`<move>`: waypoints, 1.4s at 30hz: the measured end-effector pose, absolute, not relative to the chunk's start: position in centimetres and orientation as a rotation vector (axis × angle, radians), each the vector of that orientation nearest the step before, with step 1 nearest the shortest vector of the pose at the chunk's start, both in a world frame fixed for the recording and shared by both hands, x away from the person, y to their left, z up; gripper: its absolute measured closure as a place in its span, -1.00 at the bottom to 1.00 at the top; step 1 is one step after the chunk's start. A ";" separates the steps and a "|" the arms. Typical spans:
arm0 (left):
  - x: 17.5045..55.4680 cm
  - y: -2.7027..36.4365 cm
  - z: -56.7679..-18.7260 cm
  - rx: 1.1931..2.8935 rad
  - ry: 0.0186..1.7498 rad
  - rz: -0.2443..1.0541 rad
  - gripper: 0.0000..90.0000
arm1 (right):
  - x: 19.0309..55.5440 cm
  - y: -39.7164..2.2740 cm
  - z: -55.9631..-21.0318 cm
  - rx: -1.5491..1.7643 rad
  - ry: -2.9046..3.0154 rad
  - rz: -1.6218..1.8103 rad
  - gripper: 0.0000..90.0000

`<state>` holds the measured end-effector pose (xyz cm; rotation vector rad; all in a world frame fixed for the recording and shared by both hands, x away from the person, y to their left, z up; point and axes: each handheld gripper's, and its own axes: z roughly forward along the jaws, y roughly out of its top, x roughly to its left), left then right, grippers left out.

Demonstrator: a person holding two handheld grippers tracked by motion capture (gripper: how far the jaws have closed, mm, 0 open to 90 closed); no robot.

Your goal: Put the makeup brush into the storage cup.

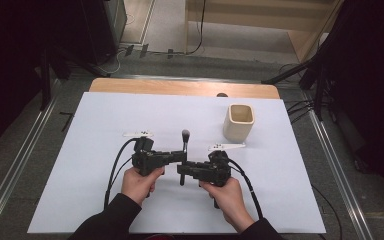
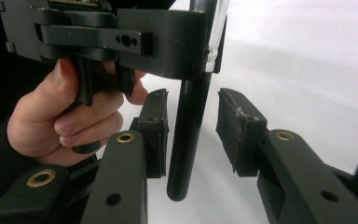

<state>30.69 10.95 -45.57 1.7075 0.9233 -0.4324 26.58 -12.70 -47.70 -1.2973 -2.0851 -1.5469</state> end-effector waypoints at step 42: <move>31.9 12.4 -44.7 1.791 0.810 -0.451 -0.31 | 26.8 -13.1 -47.6 -1.288 -2.087 -1.473 0.76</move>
